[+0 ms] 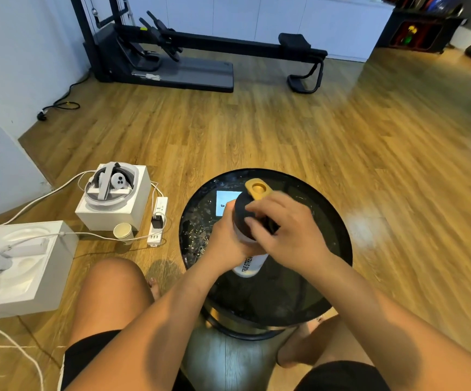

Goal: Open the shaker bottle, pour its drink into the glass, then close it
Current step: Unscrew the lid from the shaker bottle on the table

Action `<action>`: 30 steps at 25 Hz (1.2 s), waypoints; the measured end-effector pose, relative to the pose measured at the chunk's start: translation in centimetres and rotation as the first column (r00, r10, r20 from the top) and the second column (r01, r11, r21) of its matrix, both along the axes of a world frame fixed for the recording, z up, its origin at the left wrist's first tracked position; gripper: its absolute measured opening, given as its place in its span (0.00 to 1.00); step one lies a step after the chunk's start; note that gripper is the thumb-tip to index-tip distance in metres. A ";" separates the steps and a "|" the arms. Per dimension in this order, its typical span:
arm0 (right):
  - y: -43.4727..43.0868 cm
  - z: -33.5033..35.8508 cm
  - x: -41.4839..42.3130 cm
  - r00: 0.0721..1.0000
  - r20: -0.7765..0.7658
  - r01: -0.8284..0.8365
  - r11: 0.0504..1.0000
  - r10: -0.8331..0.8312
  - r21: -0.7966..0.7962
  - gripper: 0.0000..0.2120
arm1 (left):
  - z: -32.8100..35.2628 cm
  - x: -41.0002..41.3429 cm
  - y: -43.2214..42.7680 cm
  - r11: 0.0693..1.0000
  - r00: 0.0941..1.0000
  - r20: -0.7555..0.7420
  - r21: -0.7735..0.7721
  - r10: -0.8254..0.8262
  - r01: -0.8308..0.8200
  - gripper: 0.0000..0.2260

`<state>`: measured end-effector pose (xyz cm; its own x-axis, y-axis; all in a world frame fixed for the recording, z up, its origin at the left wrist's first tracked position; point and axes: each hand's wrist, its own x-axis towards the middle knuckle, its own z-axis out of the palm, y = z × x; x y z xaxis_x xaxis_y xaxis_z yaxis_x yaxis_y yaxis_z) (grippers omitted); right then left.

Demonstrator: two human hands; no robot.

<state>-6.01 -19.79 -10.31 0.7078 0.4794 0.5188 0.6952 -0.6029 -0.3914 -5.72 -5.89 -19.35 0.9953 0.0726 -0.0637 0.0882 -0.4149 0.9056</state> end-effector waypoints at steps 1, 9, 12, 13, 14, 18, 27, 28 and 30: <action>-0.7 -0.1 0.3 0.996 -0.022 0.082 0.997 -0.082 0.014 0.13 | 0.0 -0.1 0.0 0.999 1.000 0.002 -0.029 0.018 -0.018 0.36; -2.6 -0.4 1.8 0.910 -0.391 0.178 0.982 -0.138 0.068 0.13 | 0.0 -1.1 0.1 0.990 0.997 0.061 -0.139 0.036 -0.027 0.41; -1.6 -0.8 1.9 0.860 -0.503 0.202 0.962 -0.084 0.184 0.16 | -0.8 -1.2 0.1 0.982 0.995 0.077 -0.186 0.057 -0.042 0.41; -1.4 -0.9 2.1 0.862 -0.502 0.193 0.961 -0.070 0.198 0.19 | -0.9 -1.2 0.1 0.980 0.994 0.090 -0.193 0.065 -0.046 0.41; -1.3 -1.0 2.3 0.865 -0.498 0.181 0.963 -0.059 0.201 0.20 | -1.2 -1.2 0.1 0.978 0.992 0.103 -0.204 0.068 -0.046 0.41; -0.8 -1.0 3.5 0.899 -0.434 0.117 0.988 -0.060 0.105 0.18 | -1.5 -1.1 0.1 0.980 0.982 0.175 -0.197 0.067 -0.032 0.48; 0.0 0.4 4.2 0.835 -0.550 0.082 0.987 0.009 0.140 0.24 | -1.5 -0.5 0.6 0.992 0.984 0.174 -0.130 0.024 -0.002 0.41; 0.3 0.7 4.3 0.821 -0.571 0.071 0.989 0.017 0.132 0.24 | -1.5 -0.4 0.7 0.990 0.983 0.183 -0.137 0.007 0.018 0.42; 1.0 1.3 4.5 0.824 -0.566 0.037 0.996 0.015 0.081 0.23 | -2.0 -0.2 0.6 0.985 0.977 0.213 -0.168 -0.008 0.045 0.46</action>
<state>-1.51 -18.75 -9.01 0.8944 0.4427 0.0633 0.3291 -0.5558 -0.7634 -5.89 -5.32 -21.32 0.9889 0.0527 0.1390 -0.1215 -0.2525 0.9599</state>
